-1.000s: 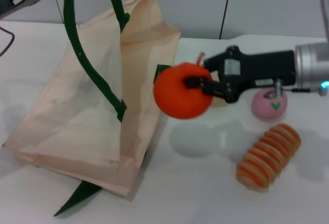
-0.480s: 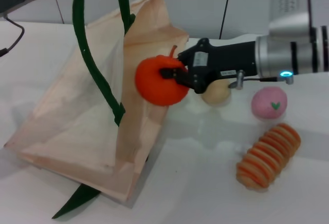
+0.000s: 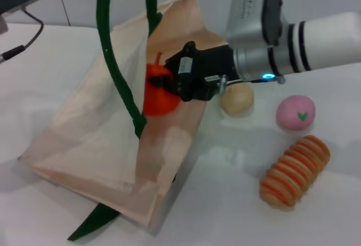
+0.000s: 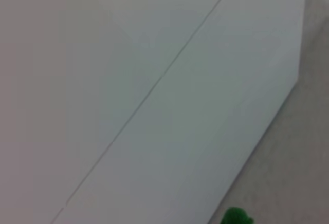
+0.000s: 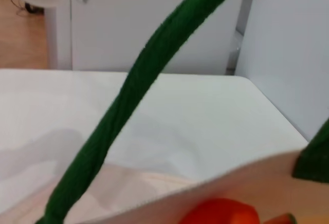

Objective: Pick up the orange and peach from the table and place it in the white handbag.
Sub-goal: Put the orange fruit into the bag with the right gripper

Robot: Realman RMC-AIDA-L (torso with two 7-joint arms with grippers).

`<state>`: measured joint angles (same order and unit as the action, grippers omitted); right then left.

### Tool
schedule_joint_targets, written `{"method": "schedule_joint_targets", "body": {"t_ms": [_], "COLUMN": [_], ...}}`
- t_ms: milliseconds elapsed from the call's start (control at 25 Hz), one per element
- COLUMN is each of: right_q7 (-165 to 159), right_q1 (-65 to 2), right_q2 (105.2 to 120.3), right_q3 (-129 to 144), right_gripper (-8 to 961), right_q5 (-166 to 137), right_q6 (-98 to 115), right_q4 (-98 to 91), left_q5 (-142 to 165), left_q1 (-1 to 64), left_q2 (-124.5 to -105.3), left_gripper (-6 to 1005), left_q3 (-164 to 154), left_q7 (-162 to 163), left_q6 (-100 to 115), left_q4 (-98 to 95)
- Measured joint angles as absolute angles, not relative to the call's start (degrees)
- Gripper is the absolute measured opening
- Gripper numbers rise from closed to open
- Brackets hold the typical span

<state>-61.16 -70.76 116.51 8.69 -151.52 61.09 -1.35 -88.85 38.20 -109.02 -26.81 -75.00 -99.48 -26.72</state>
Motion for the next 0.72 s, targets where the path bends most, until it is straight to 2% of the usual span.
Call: {"method": "schedule_joint_targets", "body": {"t_ms": [280, 720], "right_q7": [-60.15, -55.78], "right_q1": [-73.61, -76.48], "right_q2": [116.65, 117.09], "right_q3": [9.52, 8.75], "right_gripper": [67, 58], "right_q5": [-152.06, -151.97], "right_q6": [56.27, 42.80], "right_q4": [2.77, 7.96], "left_q5": [-88.65, -88.28], "left_q1": [39.32, 41.41], "left_q2": [-109.58, -109.23], "left_gripper": [114, 114], "left_q3": [-26.90, -26.90], "left_q7": [-75.00, -75.54], "left_q6": [-99.42, -99.20], "left_q4": [-26.65, -23.89]}}
